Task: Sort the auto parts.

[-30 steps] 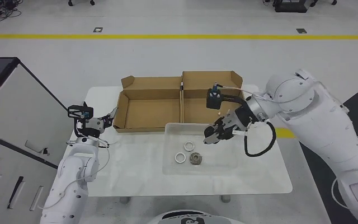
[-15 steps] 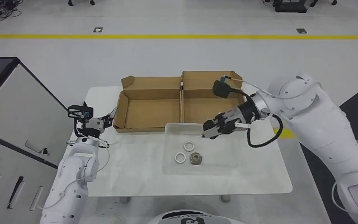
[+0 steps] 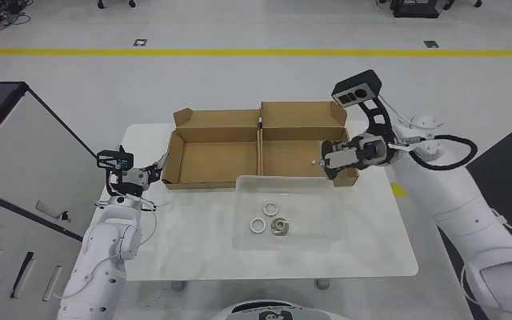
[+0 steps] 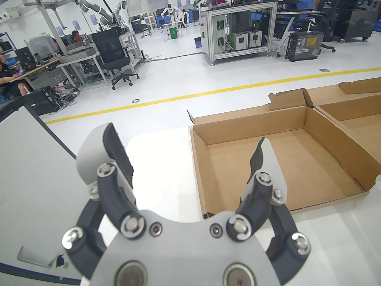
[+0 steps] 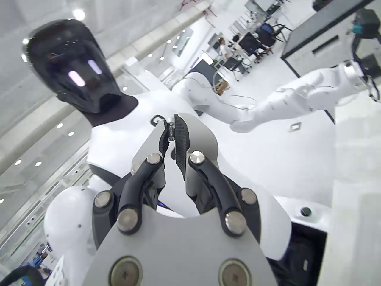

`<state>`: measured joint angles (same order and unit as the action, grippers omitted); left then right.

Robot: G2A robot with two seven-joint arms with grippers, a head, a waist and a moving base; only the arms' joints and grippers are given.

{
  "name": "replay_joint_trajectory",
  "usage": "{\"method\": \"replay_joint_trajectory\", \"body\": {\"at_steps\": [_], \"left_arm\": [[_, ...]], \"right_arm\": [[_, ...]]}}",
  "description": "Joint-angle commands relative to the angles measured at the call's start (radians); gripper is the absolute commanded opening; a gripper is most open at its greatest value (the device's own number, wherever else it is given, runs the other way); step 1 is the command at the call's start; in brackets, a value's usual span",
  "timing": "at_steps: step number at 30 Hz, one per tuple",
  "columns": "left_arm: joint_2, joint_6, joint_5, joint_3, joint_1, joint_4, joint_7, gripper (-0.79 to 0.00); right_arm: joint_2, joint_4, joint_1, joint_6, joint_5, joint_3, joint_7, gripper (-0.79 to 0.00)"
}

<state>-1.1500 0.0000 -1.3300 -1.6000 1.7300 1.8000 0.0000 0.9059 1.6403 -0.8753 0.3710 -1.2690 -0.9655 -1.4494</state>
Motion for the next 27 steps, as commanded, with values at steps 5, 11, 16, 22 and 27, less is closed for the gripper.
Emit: {"method": "replay_joint_trajectory", "body": {"at_steps": [5, 11, 16, 22, 27], "left_arm": [[0.000, 0.000, 0.000, 0.000, 0.000, 0.000, 0.000, 0.000], [0.000, 0.000, 0.000, 0.000, 0.000, 0.000, 0.000, 0.000], [0.000, 0.000, 0.000, 0.000, 0.000, 0.000, 0.000, 0.000], [0.000, 0.000, 0.000, 0.000, 0.000, 0.000, 0.000, 0.000], [0.000, 0.000, 0.000, 0.000, 0.000, 0.000, 0.000, 0.000]], "right_arm": [[0.063, 0.000, 0.002, -0.056, -0.158, -0.035, -0.056, -0.785], [0.124, -0.001, 0.009, -0.087, -0.238, -0.052, -0.086, -0.785], [0.144, 0.002, 0.011, -0.087, -0.253, -0.049, -0.086, -0.785], [0.144, 0.002, 0.011, -0.087, -0.253, -0.049, -0.086, -0.785], [0.156, 0.062, -0.026, -0.114, -0.303, -0.056, -0.058, -0.785]]}}
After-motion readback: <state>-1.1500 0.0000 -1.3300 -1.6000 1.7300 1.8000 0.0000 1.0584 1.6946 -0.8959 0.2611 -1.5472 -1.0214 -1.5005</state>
